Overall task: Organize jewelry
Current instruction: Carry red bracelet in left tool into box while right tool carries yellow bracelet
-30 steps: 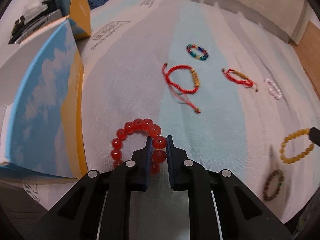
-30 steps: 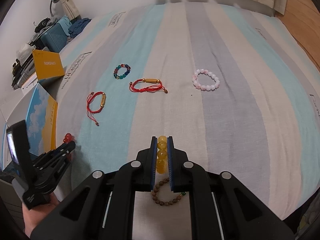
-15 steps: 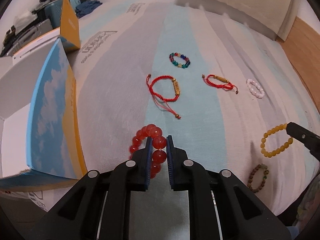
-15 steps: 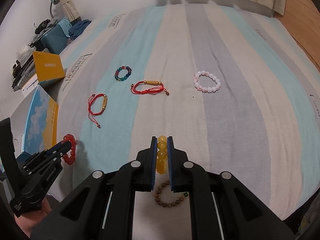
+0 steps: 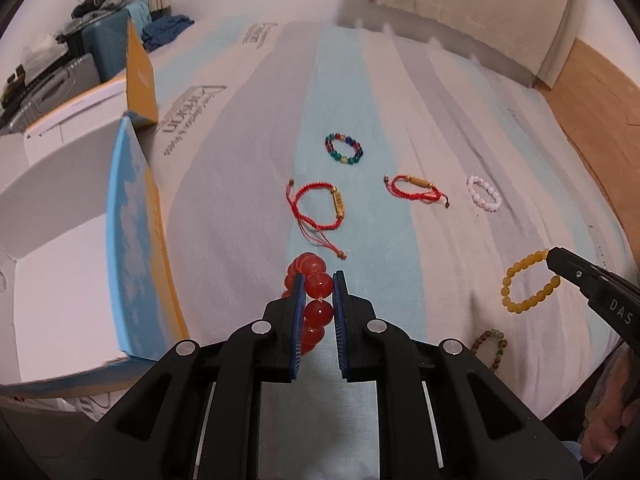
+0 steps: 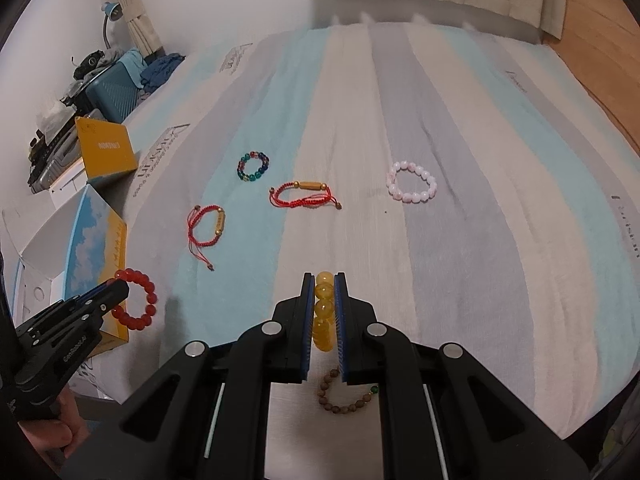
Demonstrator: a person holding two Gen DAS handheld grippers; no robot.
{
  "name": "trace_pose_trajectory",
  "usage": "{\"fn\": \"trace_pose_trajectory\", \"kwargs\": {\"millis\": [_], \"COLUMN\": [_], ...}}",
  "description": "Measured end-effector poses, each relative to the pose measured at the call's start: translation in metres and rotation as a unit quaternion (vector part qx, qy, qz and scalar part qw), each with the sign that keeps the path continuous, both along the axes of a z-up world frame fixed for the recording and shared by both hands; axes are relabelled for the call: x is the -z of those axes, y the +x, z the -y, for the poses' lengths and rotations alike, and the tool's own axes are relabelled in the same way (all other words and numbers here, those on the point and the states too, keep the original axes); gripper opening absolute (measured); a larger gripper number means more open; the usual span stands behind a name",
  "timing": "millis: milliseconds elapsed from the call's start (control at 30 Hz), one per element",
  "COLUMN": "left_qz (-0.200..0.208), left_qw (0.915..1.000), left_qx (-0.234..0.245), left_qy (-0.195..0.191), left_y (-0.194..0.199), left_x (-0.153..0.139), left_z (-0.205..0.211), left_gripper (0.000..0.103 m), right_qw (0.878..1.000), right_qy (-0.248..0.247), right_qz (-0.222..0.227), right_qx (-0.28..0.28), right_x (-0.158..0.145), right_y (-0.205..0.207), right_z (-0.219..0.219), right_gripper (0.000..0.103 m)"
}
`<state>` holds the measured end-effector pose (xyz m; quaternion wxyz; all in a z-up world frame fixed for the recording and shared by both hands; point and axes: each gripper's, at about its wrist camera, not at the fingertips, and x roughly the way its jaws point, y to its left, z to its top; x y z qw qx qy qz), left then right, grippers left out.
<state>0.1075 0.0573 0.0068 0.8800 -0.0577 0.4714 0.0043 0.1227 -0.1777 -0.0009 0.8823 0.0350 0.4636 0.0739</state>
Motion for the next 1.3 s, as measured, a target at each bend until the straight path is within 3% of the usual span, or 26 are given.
{"fn": "trace_pose_trajectory", "kwargs": {"millis": [567, 1300], "left_qz": [0.043, 0.108], "left_qw": [0.9991, 0.9911], "left_qx": [-0.002, -0.077], "left_qy": [-0.001, -0.017], "left_y": [-0.012, -0.062], "left_x": [-0.057, -0.114], "left_z": [-0.032, -0.129], "left_gripper": [0.012, 0.013], "right_qw": [0.999, 0.992], "right_qy": [-0.013, -0.02], "right_qz": [0.03, 0.075], "right_qx": [-0.024, -0.096], "right_x": [-0.053, -0.105], "right_y": [-0.008, -0.016], "right_z": [-0.042, -0.155], "right_gripper": [0.009, 0.009]}}
